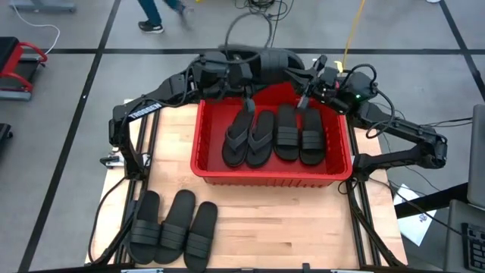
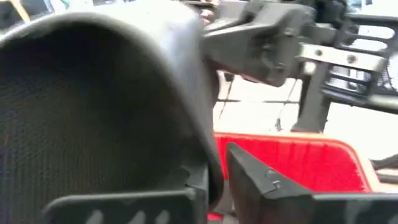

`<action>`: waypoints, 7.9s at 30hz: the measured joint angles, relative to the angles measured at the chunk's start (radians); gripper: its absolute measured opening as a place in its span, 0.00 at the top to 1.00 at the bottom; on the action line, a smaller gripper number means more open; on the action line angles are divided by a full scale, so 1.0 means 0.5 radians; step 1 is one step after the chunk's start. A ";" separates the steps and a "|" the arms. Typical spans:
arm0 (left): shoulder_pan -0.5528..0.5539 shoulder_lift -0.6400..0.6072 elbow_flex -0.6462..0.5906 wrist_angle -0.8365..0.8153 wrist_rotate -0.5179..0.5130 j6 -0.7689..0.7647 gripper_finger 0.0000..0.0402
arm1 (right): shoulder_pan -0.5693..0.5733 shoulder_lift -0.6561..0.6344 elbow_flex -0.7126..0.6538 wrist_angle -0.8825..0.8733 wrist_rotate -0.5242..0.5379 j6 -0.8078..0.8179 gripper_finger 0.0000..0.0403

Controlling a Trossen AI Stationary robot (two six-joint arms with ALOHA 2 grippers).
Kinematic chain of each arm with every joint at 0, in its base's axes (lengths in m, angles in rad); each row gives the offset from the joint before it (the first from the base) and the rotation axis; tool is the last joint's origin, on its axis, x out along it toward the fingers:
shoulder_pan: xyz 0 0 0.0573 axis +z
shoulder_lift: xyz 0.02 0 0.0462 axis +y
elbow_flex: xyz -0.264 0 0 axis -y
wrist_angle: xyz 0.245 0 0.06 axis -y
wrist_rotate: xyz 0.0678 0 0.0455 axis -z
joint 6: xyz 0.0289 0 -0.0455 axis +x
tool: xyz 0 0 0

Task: Pick and place slides into bin
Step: Put the black slide into the red container

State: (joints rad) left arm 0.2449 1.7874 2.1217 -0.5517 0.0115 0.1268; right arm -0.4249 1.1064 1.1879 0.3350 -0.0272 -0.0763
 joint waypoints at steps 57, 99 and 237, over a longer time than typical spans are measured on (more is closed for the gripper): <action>0.559 -0.686 0.012 -0.560 -0.279 0.793 0.58 | 1.107 -0.634 -0.792 0.611 3.015 0.801 1.00; 0.561 -0.489 0.012 -0.464 1.074 0.262 0.58 | 1.443 -0.661 -0.795 0.851 2.316 -0.362 1.00; 0.231 0.152 0.032 -0.628 1.082 0.959 1.00 | 0.352 0.144 1.218 -3.034 0.051 -0.058 0.58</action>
State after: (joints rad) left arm 0.3603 1.8633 2.1376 -0.8657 0.5526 0.6063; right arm -0.2489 1.1784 1.7970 -1.1818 -0.0015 -0.1056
